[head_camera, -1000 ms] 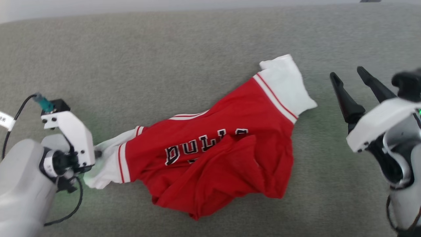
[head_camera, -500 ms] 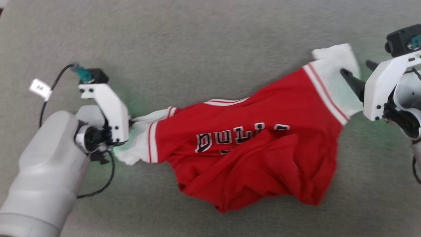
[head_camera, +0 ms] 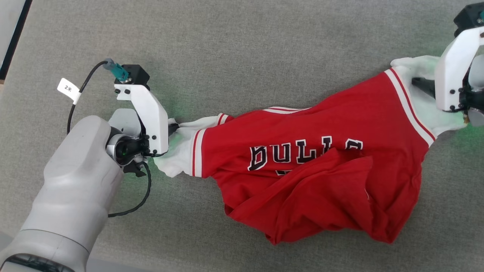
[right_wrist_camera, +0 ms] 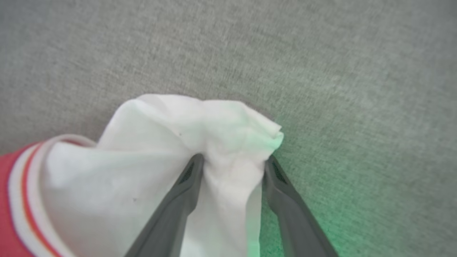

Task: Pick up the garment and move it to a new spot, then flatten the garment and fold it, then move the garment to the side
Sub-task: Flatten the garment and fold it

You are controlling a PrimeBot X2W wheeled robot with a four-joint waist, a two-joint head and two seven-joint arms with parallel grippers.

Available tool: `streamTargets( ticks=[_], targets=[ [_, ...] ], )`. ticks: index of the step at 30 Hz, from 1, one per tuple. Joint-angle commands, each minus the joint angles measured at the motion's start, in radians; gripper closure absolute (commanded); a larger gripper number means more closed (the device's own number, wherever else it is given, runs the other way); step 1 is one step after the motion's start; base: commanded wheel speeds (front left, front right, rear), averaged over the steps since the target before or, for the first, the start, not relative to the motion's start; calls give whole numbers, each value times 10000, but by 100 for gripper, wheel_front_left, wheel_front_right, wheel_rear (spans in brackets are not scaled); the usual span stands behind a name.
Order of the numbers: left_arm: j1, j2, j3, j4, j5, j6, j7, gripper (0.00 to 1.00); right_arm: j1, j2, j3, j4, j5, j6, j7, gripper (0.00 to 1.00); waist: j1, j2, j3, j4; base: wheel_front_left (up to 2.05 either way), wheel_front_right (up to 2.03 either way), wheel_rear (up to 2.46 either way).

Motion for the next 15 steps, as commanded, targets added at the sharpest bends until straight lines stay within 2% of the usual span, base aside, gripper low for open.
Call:
streamTargets(
  ticks=[1, 7, 15],
  targets=[
    [492, -601, -320, 494, -9, 54, -115, 100, 1522, 420, 979, 762, 316, 92, 993, 100, 1, -2, -99, -48, 0, 0, 0],
    [-71, -32, -57, 665, -42, 70, -259, 100, 675, -200, 843, -224, 1017, 73, 29, 100, 1, -2, -651, -425, 0, 0, 0],
    [-1069, 796, 198, -104, 100, 28, -353, 100, 64, -762, 736, -1729, 1594, 50, -861, 100, 1, -2, -1559, -1016, 0, 0, 0]
  ],
)
